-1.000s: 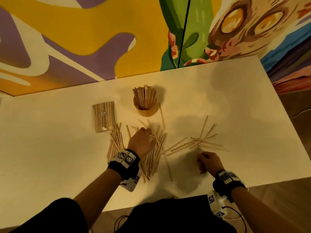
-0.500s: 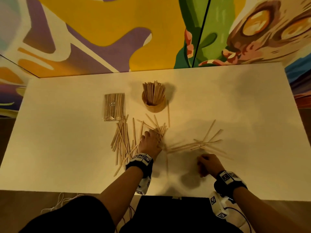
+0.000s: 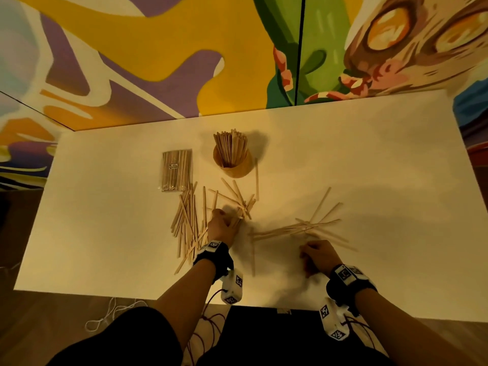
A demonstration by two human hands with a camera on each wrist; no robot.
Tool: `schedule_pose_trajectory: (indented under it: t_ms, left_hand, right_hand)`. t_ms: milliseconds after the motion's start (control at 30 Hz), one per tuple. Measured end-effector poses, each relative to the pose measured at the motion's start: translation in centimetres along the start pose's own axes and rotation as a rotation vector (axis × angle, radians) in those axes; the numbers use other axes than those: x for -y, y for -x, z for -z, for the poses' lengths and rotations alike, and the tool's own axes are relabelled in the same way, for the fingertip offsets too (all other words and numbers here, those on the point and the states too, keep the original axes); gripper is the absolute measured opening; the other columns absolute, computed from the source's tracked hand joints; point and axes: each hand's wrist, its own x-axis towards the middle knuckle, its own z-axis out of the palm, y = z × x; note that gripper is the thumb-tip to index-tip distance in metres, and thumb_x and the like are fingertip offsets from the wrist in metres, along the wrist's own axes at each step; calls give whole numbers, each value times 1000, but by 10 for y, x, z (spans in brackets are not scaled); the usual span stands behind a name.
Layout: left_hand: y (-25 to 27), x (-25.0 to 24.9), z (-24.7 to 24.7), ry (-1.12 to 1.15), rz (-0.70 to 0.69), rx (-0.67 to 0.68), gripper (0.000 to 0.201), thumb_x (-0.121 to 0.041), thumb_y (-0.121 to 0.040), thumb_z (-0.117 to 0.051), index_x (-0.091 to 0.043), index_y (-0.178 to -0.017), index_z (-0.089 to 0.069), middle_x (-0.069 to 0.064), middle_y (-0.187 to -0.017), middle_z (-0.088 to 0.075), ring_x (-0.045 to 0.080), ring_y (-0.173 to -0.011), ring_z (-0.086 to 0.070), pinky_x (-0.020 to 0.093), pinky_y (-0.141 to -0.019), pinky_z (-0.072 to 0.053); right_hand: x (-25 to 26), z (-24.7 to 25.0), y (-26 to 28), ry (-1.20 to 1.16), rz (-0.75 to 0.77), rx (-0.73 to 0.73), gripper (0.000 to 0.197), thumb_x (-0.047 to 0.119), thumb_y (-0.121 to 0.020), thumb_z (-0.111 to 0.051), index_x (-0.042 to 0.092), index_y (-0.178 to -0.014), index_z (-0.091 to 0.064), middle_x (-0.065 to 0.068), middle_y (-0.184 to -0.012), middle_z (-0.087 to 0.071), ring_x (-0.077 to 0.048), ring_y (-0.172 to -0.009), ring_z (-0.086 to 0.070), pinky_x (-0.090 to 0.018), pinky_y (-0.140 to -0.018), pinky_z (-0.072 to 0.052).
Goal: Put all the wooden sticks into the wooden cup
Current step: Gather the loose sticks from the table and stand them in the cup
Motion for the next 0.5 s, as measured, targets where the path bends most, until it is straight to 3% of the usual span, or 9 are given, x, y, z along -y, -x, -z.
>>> schedule_pose_trajectory:
  t_ms: [100,233,400,500]
  left_hand:
    - [7,0,-5,76,69,-54,45,-29,-85,-72,-4,-116,-52,11,-98,-65,26,-86,-59,27,-71,-40]
    - [6,3,-7,-187,-60,8,26,-29,-90,-64,-4,-98,-62,14,-96,-64,33,-91,-60,30,-71,-41]
    - [4,-6,-1,-484,-189,148,31,-17,-98,-45,-4,-127,-47,17,-120,-53,34,-112,-51,42,-94,-43]
    - [1,-5,-1,-533,-202,160,33,-11,-99,-40,-2,-130,-42,19,-125,-51,34,-116,-48,41,-99,-39]
  right_hand:
    - [-2,1,-1,-21,6,12,31,12,-95,-57,-6,-71,-63,-17,-48,-59,-28,-38,-58,-33,-42,-53]
    - [-4,1,-1,-40,22,21,31,11,-95,-56,-6,-70,-63,-19,-50,-60,-29,-39,-57,-34,-44,-53]
    - [-4,3,-2,-52,17,44,31,10,-95,-56,-7,-70,-63,-18,-50,-59,-28,-39,-58,-35,-44,-54]
    - [-1,4,-1,-51,-7,68,31,11,-96,-56,-7,-71,-63,-16,-48,-59,-27,-38,-58,-33,-41,-53]
